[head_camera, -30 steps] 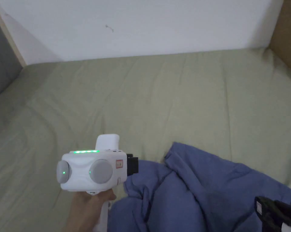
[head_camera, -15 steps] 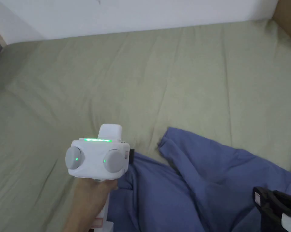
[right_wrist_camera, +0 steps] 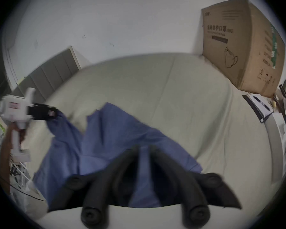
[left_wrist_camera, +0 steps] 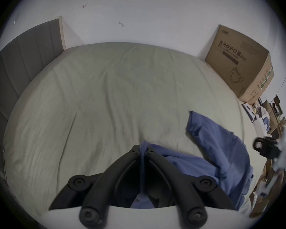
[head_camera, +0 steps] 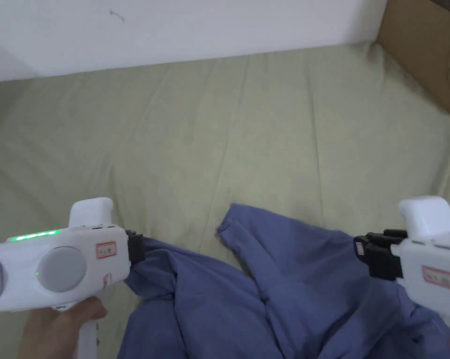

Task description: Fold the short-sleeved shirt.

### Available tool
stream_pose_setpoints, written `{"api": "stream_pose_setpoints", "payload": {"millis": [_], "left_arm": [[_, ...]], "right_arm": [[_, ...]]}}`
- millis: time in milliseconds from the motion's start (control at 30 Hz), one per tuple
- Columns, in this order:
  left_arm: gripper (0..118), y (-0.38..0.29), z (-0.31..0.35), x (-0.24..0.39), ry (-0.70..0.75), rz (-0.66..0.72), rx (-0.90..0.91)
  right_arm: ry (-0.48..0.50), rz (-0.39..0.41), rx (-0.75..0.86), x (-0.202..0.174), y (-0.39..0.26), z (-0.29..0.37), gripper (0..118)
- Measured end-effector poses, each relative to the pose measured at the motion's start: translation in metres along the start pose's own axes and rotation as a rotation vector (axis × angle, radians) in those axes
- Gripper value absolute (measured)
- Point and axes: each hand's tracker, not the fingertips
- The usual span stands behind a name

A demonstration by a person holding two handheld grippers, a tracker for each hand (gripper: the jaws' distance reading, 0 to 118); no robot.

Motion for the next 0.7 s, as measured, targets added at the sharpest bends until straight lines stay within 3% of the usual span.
{"api": "stream_pose_setpoints", "payload": {"millis": [33,67,100,133,233,433,500,533,567,600,633,700], "left_arm": [[1,-0.001,0.008,-0.001,-0.005,-0.002,0.008],[1,-0.003,0.022,0.001,-0.010,-0.010,0.019],[1,-0.004,0.029,0.001,-0.012,-0.015,0.028],[1,-0.006,0.036,0.001,-0.016,-0.021,0.040],[1,-0.013,0.055,-0.001,-0.027,-0.036,0.056],[1,-0.019,0.078,-0.012,-0.039,-0.030,0.066],[1,-0.023,0.084,-0.014,-0.034,-0.010,0.067],[1,-0.025,0.085,-0.014,-0.028,-0.001,0.068],[1,-0.027,0.087,-0.015,-0.022,0.003,0.068],[1,-0.029,0.088,-0.018,-0.017,0.005,0.069],[1,-0.031,0.091,-0.018,-0.011,0.004,0.072],[1,-0.032,0.096,-0.020,-0.008,0.003,0.072]], "right_arm": [[-0.021,0.040,-0.056,0.004,0.011,-0.015,59],[-0.022,0.078,-0.105,0.006,0.017,-0.031,69],[-0.021,0.106,-0.149,0.007,0.022,-0.042,87],[-0.003,0.130,-0.157,0.009,0.025,-0.053,99],[0.027,0.162,-0.249,0.014,0.031,-0.088,95],[0.040,0.151,-0.307,0.011,0.030,-0.116,94],[0.029,0.212,-0.323,0.002,0.038,-0.107,70],[0.023,0.263,-0.307,-0.002,0.040,-0.104,50],[0.038,0.270,-0.313,-0.005,0.042,-0.102,12],[0.025,0.263,-0.306,-0.009,0.040,-0.104,2],[0.010,0.261,-0.309,-0.013,0.038,-0.107,2],[-0.020,0.339,-0.313,-0.019,0.034,-0.108,2]]}}
